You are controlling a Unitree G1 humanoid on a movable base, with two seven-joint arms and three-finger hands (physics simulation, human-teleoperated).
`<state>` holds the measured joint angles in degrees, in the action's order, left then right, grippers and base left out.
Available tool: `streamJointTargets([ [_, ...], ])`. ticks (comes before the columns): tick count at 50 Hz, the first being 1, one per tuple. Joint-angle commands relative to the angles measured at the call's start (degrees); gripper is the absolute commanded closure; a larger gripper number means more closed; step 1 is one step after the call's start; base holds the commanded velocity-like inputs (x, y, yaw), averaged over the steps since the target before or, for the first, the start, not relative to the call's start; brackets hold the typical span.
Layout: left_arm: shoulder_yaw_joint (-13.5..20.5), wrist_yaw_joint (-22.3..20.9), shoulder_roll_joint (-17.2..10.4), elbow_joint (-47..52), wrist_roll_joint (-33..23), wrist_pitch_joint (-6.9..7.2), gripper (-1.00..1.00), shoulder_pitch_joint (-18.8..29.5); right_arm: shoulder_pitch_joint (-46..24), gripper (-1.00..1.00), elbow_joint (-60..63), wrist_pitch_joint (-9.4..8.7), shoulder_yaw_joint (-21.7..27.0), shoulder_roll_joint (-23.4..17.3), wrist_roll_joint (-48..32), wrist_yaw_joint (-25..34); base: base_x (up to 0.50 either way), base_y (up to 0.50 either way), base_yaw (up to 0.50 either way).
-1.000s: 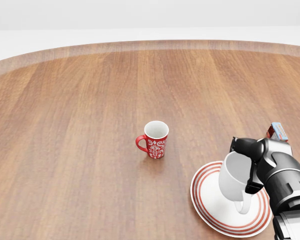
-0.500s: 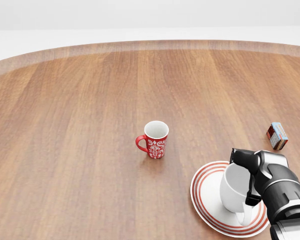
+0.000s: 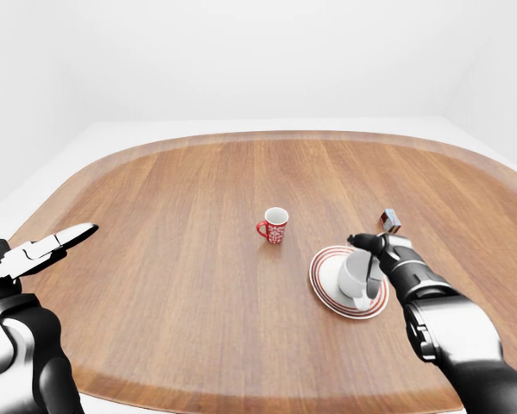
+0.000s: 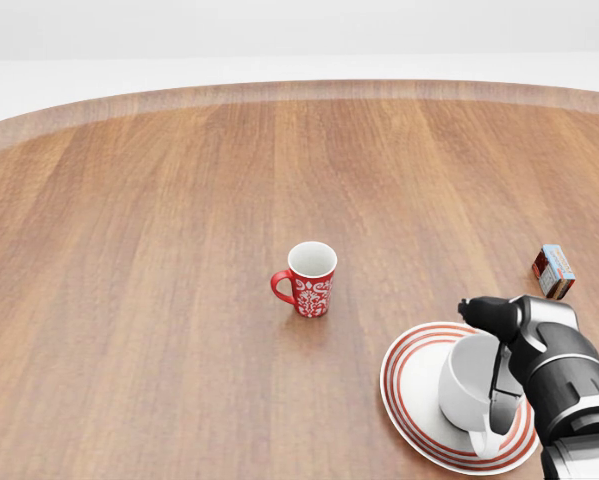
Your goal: Put the white mug on the plate.
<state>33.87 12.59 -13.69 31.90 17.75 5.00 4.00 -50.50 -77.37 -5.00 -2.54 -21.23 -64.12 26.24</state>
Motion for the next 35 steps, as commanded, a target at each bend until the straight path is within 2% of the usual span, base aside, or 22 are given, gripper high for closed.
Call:
streamJointTargets([
  [1,-0.02,-0.04,-0.01,-0.23,-0.05,0.00,-1.00,0.02,-3.28,-1.00,2.79,0.00,0.46,-1.08,3.08,13.76,0.00,0.00,0.00],
  [5,-0.03,0.00,-0.02,-0.18,-0.06,0.00,-1.00,0.01,-6.98,-1.00,7.99,0.00,-0.84,-3.75,0.90,13.76,0.00,0.00,0.00],
  [6,-0.14,-0.01,0.02,-0.23,-0.15,0.00,-1.00,0.00,-8.84,-1.00,11.47,0.00,-1.78,-5.62,-1.15,13.76,0.00,0.00,0.00],
  [10,-0.22,0.01,0.04,-0.16,-0.16,0.00,-1.00,0.04,-14.81,-1.00,20.44,0.00,-0.44,-9.18,-7.19,13.76,0.00,0.00,0.00],
  [13,-0.32,0.01,0.11,-0.27,-0.23,0.00,-1.00,0.05,-21.87,-1.00,22.23,0.00,1.44,-10.48,-10.35,13.76,0.00,0.00,0.00],
  [14,-0.55,0.01,0.17,-0.09,-0.40,0.00,-1.00,-0.02,-27.20,-1.00,21.55,0.00,1.99,-11.18,-11.35,13.76,0.00,0.00,0.00],
  [17,-0.04,-0.11,0.14,0.03,-0.01,0.00,-1.00,-0.09,-34.35,-1.00,21.24,0.00,4.94,-10.80,-9.55,13.76,0.00,0.00,0.00],
  [18,0.24,-0.13,0.00,-0.29,0.17,0.00,-1.00,0.05,-39.99,-1.00,21.71,0.00,7.78,-9.63,-5.84,13.76,0.00,0.00,0.00],
  [24,-0.29,-0.06,0.06,-0.68,-0.19,0.00,-1.00,0.01,-48.61,-1.00,24.60,0.00,5.33,-12.27,-5.32,13.76,0.00,0.00,0.00],
  [29,-0.03,-0.01,-0.14,-0.51,0.04,0.00,-1.00,0.16,-55.26,-1.00,20.07,0.00,6.83,-12.07,-2.88,13.76,0.00,0.00,0.00],
  [30,-0.13,-0.01,-0.12,-0.53,-0.03,0.00,-1.00,0.14,-56.26,-1.00,18.90,0.00,7.20,-12.21,-2.24,6.83,0.00,0.00,0.00],
  [31,-0.14,0.00,-0.11,-0.55,-0.03,0.00,-1.00,0.14,-56.94,-1.00,17.69,0.00,7.29,-12.33,-1.43,3.78,0.00,0.00,0.00],
  [32,-0.15,-0.01,-0.12,-0.60,-0.03,0.00,-1.00,0.17,-57.50,-1.00,17.34,0.00,8.33,-12.36,0.08,-3.07,0.00,0.00,0.00],
  [35,-0.10,0.03,-0.21,-0.71,0.02,0.00,-1.00,0.27,-57.45,-1.00,16.77,0.00,8.18,-12.90,2.84,-10.45,0.00,0.00,0.00],
])
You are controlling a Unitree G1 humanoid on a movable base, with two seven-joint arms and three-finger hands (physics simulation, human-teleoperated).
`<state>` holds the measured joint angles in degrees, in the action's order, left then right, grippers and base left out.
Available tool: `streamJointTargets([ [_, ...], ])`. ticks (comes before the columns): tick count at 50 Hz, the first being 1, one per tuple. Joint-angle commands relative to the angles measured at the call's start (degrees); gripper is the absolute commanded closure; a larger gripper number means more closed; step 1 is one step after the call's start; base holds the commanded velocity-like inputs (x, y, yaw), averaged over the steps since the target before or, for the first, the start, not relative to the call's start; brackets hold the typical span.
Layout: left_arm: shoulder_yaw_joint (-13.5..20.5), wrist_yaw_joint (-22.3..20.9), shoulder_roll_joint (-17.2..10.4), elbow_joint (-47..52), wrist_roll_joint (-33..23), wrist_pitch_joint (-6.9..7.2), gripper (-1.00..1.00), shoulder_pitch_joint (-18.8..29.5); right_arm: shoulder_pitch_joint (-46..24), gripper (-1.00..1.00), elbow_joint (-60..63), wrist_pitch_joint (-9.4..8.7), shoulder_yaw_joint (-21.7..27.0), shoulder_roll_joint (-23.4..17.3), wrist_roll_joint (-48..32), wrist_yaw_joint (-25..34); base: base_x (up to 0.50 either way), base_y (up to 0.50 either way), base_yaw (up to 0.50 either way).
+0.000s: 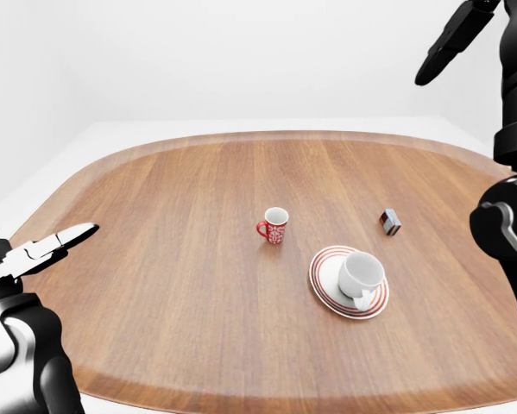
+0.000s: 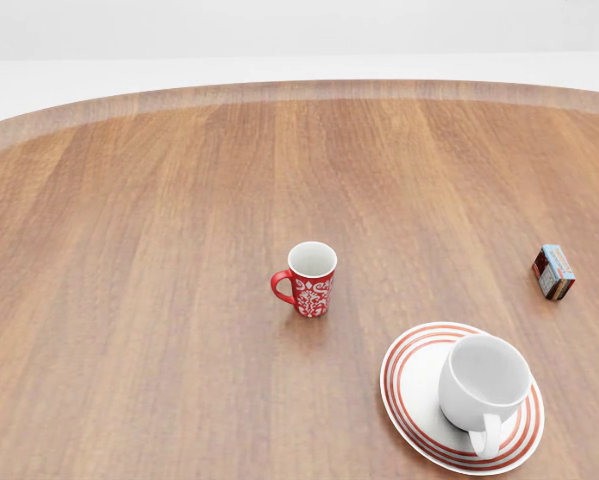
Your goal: Put the white mug on the plate.
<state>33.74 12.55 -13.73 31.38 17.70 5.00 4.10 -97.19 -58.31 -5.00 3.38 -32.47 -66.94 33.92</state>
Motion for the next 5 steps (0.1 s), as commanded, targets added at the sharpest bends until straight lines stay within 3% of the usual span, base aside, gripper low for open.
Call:
streamJointTargets([
  [1,-0.03,0.09,-0.17,-0.12,0.04,0.00,-1.00,0.16,-10.73,-1.00,-1.65,0.00,2.76,-1.94,7.06,-22.75,0.00,0.00,0.00],
  [3,-0.01,0.12,-0.16,-0.11,0.05,0.00,-1.00,0.14,-10.98,-1.00,0.59,0.00,3.45,-2.66,10.10,-29.99,0.00,0.00,0.00],
  [5,-0.01,0.17,-0.20,-0.04,0.06,0.00,-1.00,0.19,-10.97,-1.00,2.21,0.47,3.58,-3.15,12.48,-33.22,0.00,0.00,0.00],
])
